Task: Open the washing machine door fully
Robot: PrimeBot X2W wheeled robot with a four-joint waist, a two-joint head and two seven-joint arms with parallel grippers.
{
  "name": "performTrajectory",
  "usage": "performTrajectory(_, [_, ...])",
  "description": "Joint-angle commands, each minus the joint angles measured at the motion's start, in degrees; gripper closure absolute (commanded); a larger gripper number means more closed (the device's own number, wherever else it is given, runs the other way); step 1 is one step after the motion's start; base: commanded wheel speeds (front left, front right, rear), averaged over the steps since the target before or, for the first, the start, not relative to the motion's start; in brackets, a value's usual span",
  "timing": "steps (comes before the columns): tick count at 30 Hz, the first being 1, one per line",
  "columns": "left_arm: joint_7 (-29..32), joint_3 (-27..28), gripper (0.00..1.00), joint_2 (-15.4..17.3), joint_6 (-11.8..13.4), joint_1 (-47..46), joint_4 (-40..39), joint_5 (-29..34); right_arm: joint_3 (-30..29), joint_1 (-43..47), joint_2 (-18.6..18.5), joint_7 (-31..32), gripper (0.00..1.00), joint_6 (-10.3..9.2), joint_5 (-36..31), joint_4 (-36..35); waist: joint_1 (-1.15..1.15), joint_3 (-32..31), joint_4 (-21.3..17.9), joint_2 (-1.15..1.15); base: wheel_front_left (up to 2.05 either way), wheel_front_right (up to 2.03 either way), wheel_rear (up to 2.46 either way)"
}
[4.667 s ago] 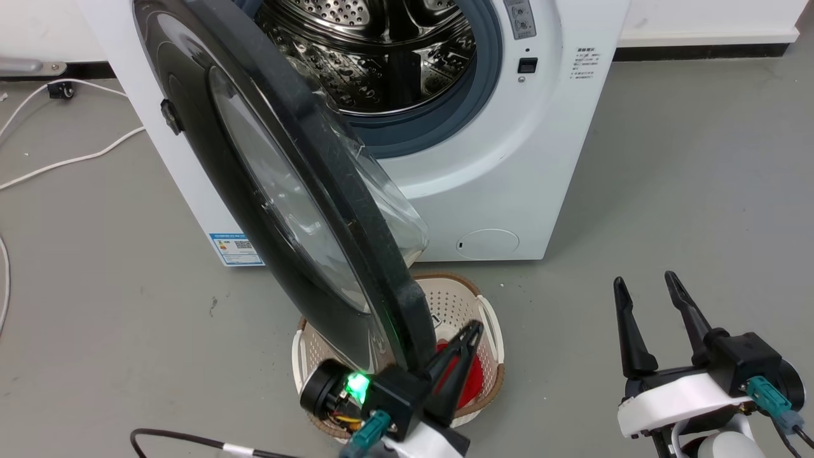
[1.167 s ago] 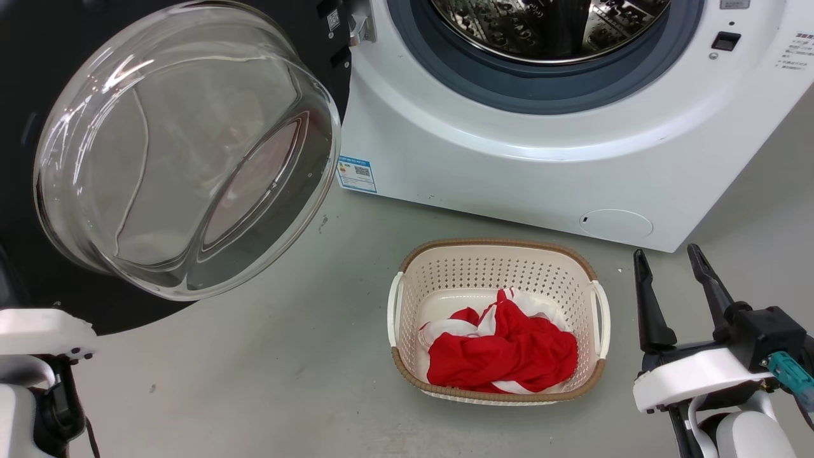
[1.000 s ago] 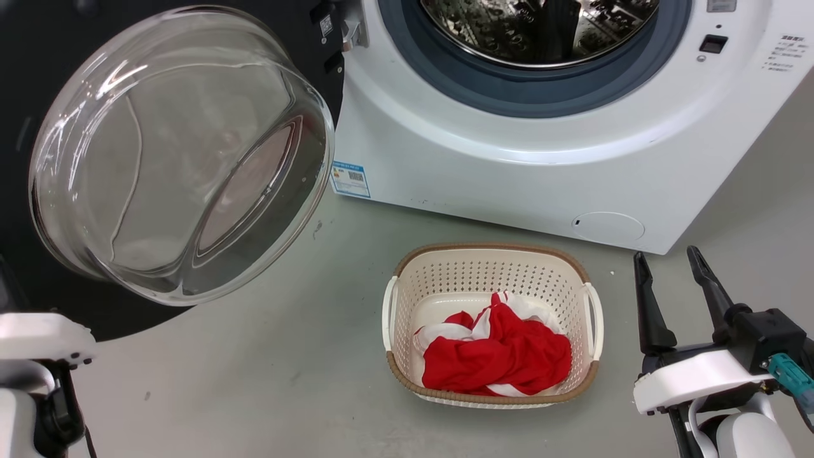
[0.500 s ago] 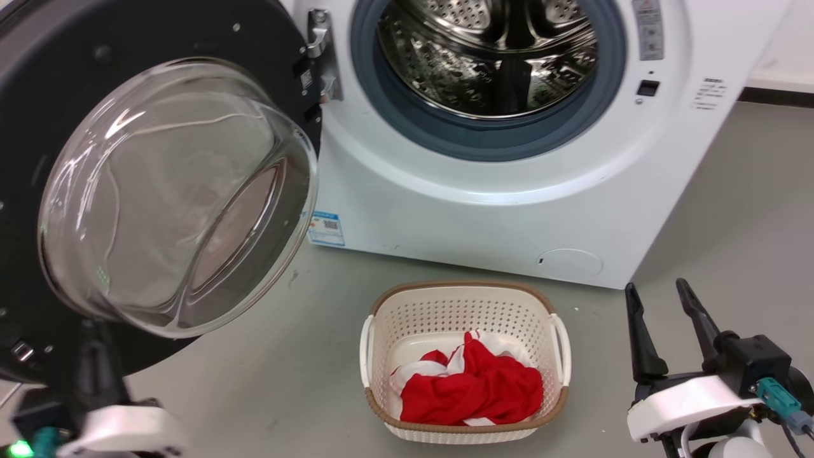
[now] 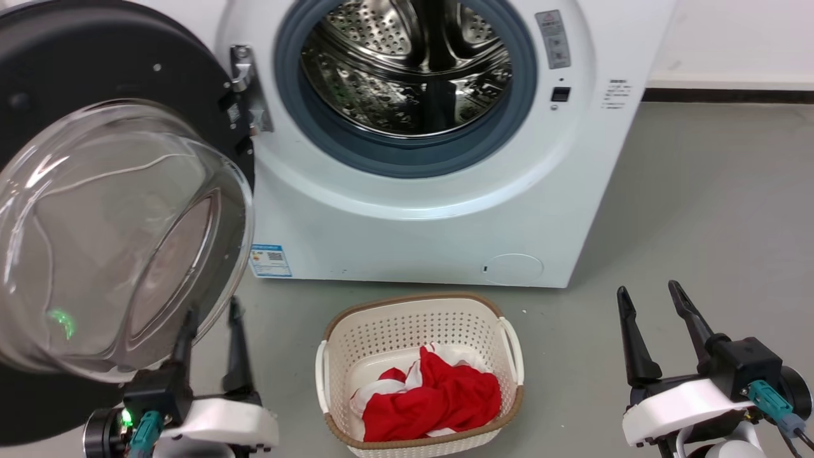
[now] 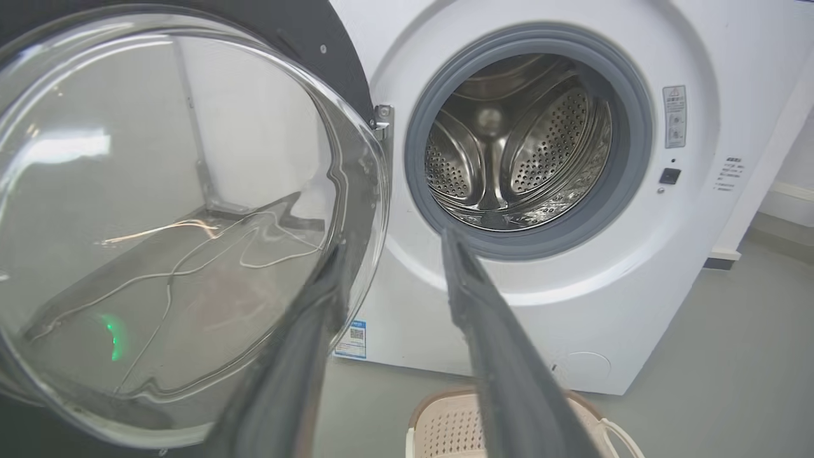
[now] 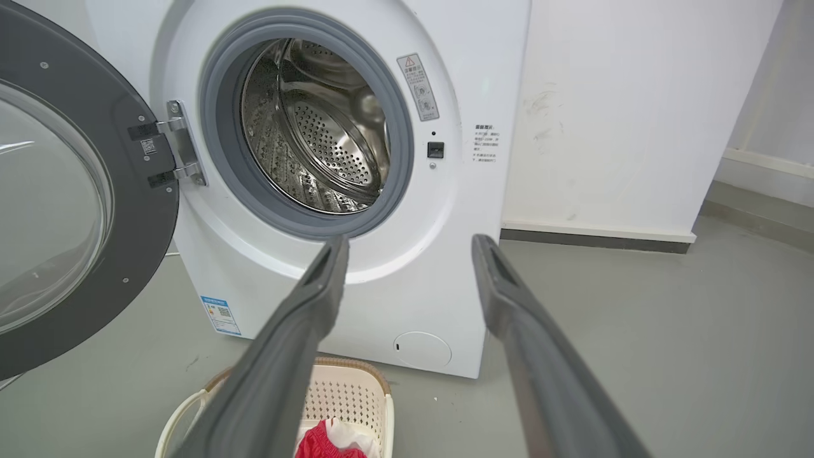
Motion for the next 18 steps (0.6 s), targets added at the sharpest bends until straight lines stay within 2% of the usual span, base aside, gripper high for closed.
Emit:
performTrajectory(1, [-0.4,0.3,0.00,-0.6,-0.6,-1.1,0.5,0.9,-0.1,0.6,0.1,0.0,0.00,-0.04,-0.5,-0.6,0.00,-0.1,-1.3,0.00,0.00,0.00,0.00])
performTrajectory(10, [-0.3,2.6,0.00,-3.0,-3.5,-5.7,3.3,6.2,-0.4,0.8,0.1,0.5,0.00,-0.04,-1.3,-3.4,0.00,0.3,-4.3,0.00,0.00,0.00,0.00])
performTrajectory(18, [-0.3,4.7,0.00,-4.7,-4.8,-4.7,4.6,10.1,-0.6,2.3,0.1,0.8,0.00,-0.04,-0.6,-4.0,0.00,0.1,-5.0,0.00,0.00,0.00,0.00])
